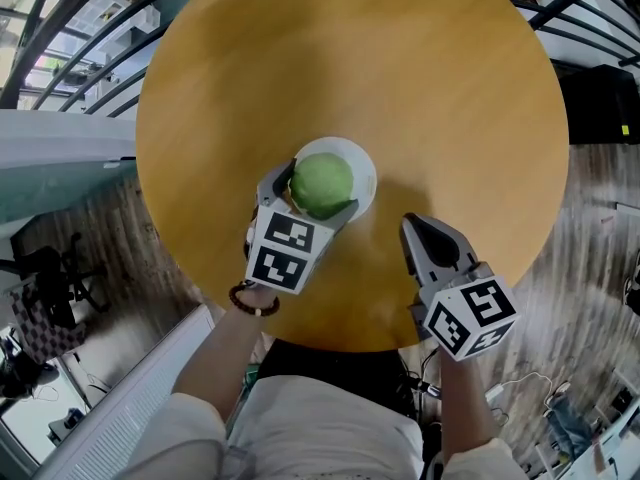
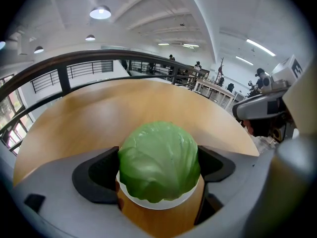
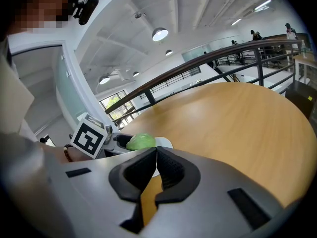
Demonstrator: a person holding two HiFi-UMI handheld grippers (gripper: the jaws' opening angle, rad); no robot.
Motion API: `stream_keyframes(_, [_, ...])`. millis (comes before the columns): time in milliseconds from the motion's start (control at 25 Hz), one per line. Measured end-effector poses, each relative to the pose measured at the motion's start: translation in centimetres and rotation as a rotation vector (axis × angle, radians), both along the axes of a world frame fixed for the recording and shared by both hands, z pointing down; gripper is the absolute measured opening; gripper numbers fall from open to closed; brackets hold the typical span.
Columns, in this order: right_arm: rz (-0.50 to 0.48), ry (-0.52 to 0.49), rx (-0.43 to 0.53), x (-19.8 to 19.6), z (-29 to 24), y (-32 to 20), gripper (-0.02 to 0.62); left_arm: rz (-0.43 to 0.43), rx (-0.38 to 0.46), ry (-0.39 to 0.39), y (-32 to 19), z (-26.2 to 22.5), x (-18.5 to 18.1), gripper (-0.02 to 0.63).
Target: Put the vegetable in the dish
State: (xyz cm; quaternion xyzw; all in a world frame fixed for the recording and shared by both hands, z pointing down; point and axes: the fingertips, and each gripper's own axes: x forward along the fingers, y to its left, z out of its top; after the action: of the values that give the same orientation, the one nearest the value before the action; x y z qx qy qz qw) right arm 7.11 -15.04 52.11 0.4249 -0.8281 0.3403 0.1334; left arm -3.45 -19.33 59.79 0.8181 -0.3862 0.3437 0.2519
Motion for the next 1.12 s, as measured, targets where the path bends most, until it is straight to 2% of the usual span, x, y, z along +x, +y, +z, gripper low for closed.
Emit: stream_keyframes(1120, [0.039,-0.017,-0.031,1.0,0.9,0.0,0.025,0.073,-0.036,-0.084,-0.3,3.0,1.0,0.488])
